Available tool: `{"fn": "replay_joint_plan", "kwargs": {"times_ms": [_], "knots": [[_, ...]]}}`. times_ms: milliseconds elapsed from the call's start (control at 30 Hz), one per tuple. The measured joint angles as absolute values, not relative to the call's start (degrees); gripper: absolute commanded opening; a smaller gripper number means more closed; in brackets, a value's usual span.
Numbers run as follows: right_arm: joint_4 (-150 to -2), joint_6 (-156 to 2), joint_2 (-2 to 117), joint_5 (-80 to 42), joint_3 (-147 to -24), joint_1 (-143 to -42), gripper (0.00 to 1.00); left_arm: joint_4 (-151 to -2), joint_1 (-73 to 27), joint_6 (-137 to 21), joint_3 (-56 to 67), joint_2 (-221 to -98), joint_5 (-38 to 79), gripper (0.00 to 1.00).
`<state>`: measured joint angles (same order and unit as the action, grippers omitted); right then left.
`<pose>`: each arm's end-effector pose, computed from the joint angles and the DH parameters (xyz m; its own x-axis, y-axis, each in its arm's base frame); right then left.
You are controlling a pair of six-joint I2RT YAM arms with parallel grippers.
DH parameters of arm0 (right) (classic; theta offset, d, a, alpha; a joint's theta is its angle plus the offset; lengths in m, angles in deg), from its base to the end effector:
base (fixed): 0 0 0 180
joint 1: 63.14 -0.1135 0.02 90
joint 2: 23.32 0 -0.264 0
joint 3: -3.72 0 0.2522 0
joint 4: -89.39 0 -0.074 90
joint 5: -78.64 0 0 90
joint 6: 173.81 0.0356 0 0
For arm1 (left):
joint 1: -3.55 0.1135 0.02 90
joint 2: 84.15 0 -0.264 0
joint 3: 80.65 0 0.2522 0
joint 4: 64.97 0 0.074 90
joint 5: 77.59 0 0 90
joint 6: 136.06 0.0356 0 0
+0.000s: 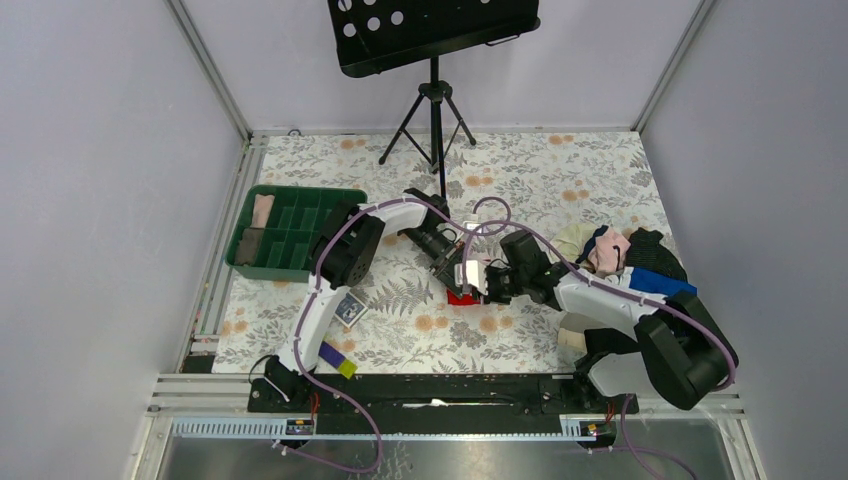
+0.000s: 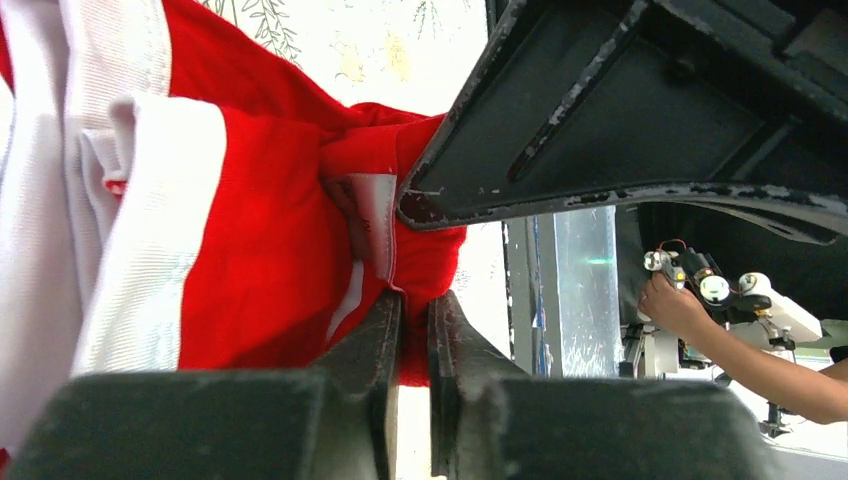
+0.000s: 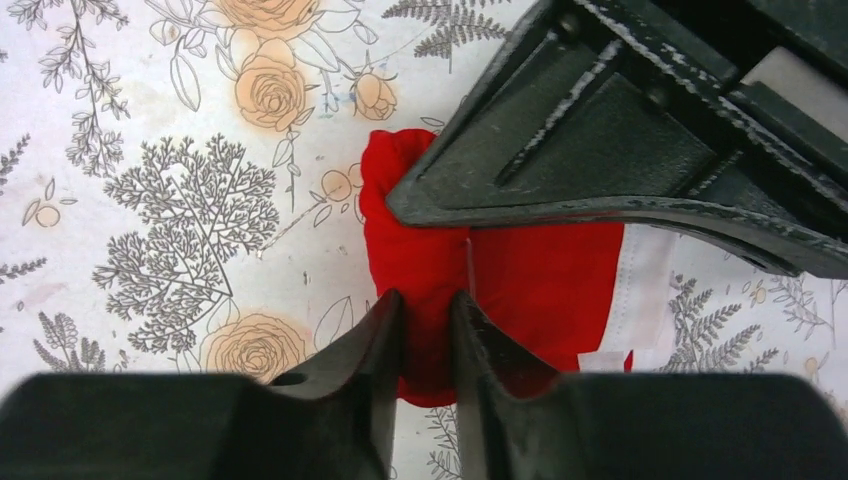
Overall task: Roll the underwear
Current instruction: Roll the underwear to the center of the board.
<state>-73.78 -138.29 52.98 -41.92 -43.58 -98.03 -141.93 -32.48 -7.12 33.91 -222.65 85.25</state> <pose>0.1955 0.1584 0.1727 0.2956 -0.6483 -0.7017 -0.9339 -0.0413 -0.3552 0.3296 -0.2818 0.1031 -0.6004 0.6660 -0.4426 0.5204 -0.0948 -0.8486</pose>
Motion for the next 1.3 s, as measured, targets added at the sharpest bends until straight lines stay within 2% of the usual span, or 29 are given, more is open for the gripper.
{"fn": "replay_joint_plan", "kwargs": {"times_ms": [100,233,333,600,733,833,967,1300], "knots": [[-72.3,-138.9,54.6,-41.9,-45.8,-98.0,0.06,-142.1,-32.4,-7.7,34.0,-222.6,84.8,0.27],[-67.6,-138.5,57.8,-41.9,-50.4,-97.9,0.02,-139.9,-30.9,-11.5,32.8,-222.3,84.2,0.35],[-65.0,-138.0,59.9,-43.5,-53.0,-97.3,0.01,-132.8,-28.8,-17.4,26.2,-218.1,83.1,0.41],[-59.9,-133.2,66.0,-48.9,-58.3,-92.1,0.01,-108.4,-21.1,-36.0,3.2,-195.4,68.3,0.48],[-57.6,-129.8,71.2,-50.6,-62.4,-89.4,0.01,-95.3,-21.6,-39.6,-9.6,-182.2,61.0,0.54],[-54.5,-127.4,76.6,-51.7,-66.7,-87.7,0.02,-87.9,-26.4,-35.3,-17.4,-172.7,54.4,0.65],[-49.1,-124.0,82.7,-53.6,-72.6,-86.0,0.03,-79.2,-35.9,-23.5,-23.8,-164.5,48.7,0.66],[-44.4,-120.8,86.7,-54.9,-76.8,-85.0,0.05,-70.6,-41.8,4.7,-23.9,-174.3,47.3,0.66]]}}
